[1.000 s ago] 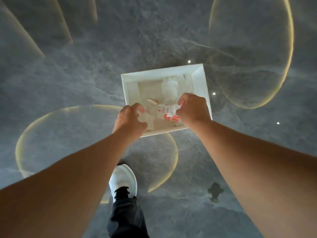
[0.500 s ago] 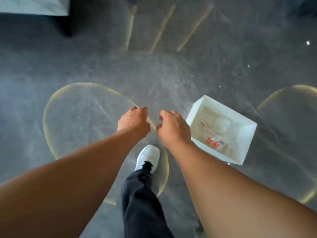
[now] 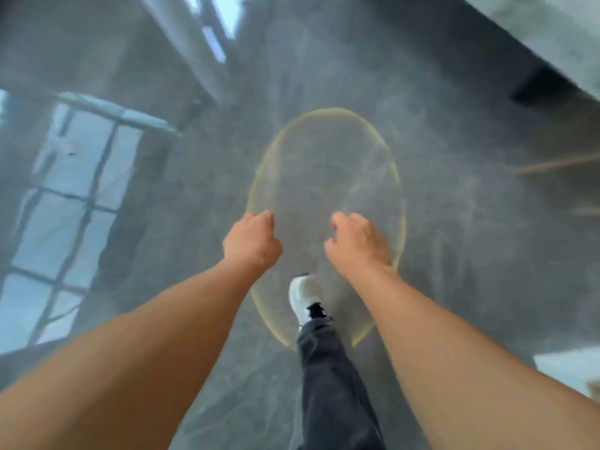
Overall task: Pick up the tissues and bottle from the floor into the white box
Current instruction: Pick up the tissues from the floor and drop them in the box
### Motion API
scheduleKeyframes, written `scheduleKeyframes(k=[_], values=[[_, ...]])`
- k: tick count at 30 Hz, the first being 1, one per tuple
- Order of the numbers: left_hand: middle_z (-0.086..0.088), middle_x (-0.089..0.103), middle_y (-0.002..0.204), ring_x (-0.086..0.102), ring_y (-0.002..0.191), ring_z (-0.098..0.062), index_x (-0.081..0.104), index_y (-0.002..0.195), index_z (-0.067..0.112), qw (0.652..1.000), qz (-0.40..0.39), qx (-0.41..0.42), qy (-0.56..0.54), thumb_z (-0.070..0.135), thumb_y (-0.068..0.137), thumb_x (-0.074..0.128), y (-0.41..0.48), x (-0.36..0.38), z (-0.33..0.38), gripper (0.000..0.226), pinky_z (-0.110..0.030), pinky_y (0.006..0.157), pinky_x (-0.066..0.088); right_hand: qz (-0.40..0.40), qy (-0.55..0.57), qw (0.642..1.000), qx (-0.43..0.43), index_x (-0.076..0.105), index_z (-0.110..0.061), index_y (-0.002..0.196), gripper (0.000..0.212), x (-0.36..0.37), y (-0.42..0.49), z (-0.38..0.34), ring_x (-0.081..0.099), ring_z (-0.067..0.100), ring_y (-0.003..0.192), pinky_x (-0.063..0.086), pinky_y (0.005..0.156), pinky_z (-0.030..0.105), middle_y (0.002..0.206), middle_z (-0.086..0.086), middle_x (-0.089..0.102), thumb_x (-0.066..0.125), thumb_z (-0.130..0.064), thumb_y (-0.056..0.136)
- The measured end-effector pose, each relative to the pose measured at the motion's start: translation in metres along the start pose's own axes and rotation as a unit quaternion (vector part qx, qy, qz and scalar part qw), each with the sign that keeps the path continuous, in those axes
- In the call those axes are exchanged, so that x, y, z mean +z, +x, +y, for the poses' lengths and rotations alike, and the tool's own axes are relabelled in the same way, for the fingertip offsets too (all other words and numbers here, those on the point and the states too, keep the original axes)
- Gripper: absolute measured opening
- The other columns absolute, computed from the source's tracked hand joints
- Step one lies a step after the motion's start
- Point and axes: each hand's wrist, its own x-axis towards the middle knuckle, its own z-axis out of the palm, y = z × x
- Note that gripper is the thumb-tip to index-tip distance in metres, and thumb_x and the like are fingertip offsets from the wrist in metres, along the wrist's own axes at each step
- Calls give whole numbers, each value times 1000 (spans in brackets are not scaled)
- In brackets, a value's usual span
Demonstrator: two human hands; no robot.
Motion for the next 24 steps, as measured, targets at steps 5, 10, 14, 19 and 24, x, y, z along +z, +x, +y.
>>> scheduleKeyframes(k=[5,10,14,19,24], values=[[-11,58,109,59,106,-35,60,103,20,997,-26,-73,-20,26,77,56,46,-36,-115,27,-41,85,50,-21,-104,989,-98,54,-20,101,18,17,71,-99,60,34,95,49,74,38,104,8,57,55,-23,83],[-10,56,107,60,105,-34,63,100,21,987,-33,-141,-71,26,76,52,103,-82,-201,27,-40,85,50,-75,-194,964,-168,54,-19,104,23,37,140,-197,61,32,97,50,74,37,105,8,55,55,-28,83],[-11,55,109,58,104,-35,62,100,19,979,-9,-165,-122,23,76,52,150,-124,-281,26,-42,85,51,-91,-250,935,-235,56,-23,104,21,67,195,-312,62,30,96,50,72,34,105,5,56,53,-28,83],[-10,55,109,57,103,-35,59,100,16,959,-18,-238,-154,15,77,50,194,-165,-404,25,-41,81,48,-138,-266,914,-273,55,-24,110,26,124,252,-483,60,30,103,50,79,35,111,5,55,54,-29,84],[-7,54,108,58,105,-33,57,97,18,933,-46,-292,-207,21,81,48,252,-189,-532,19,-40,84,48,-182,-262,909,-268,52,-24,112,29,196,314,-644,57,30,108,48,84,36,116,7,53,54,-32,84]])
